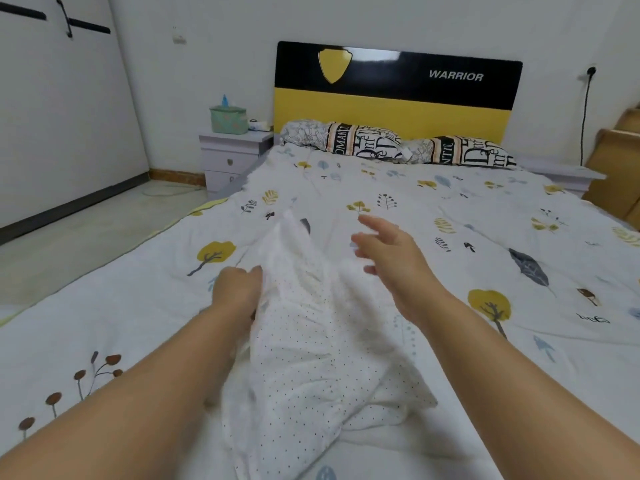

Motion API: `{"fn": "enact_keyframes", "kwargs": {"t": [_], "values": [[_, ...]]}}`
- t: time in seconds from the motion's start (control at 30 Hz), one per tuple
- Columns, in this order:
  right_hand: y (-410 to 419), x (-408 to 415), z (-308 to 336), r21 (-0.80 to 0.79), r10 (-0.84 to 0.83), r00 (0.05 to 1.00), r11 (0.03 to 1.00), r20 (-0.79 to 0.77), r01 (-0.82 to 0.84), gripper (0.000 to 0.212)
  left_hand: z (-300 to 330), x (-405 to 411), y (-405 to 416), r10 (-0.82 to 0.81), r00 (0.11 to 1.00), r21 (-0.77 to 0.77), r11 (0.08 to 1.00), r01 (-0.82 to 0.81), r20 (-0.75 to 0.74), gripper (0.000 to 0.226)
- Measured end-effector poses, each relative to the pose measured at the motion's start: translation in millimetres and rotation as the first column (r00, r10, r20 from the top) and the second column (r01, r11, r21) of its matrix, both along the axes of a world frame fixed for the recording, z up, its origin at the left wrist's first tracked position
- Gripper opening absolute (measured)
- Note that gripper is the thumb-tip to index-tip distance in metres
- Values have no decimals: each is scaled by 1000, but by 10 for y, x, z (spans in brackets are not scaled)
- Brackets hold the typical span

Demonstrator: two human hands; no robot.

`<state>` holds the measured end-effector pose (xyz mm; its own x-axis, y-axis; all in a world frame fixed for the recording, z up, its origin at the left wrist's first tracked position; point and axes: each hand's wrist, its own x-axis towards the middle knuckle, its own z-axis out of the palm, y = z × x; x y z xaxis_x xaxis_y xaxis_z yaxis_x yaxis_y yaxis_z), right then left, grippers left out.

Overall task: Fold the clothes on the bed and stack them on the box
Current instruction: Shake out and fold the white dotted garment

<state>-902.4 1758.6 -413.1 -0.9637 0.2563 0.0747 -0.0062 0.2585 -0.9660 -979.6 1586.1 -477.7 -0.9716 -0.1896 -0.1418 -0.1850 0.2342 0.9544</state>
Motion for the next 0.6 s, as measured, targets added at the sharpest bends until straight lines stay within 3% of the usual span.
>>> {"fn": "enact_keyframes", "kwargs": {"t": [0.1,0.2,0.23,0.3,0.37,0.4,0.43,0.5,0.6], "values": [[29,71,-302,382,-32,992,924,121,-17,42,12,-29,-68,71,993,-104,991,-81,-94,41],[26,141,-621,664,-104,940,733,325,-149,51,20,93,35,-209,907,-422,906,39,-365,42],[6,188,-730,701,-104,918,680,383,-215,56,-14,161,96,-376,843,-566,818,107,-384,45],[-46,289,-950,727,-58,869,576,492,-373,65,-142,272,190,-677,699,-844,497,204,-229,56],[-43,393,-1098,735,-29,835,493,549,-466,96,-330,337,163,-789,612,-949,148,277,55,84],[-5,419,-1122,733,-37,827,487,560,-475,106,-413,355,111,-759,622,-933,55,355,192,91],[50,418,-1144,737,-53,828,490,558,-466,99,-497,351,48,-713,645,-898,50,438,275,86],[119,412,-1154,749,-92,834,502,544,-433,70,-609,331,-56,-667,688,-854,146,499,288,74],[132,423,-1221,749,-99,833,506,544,-428,64,-629,383,-51,-669,696,-865,155,476,263,121]]}}
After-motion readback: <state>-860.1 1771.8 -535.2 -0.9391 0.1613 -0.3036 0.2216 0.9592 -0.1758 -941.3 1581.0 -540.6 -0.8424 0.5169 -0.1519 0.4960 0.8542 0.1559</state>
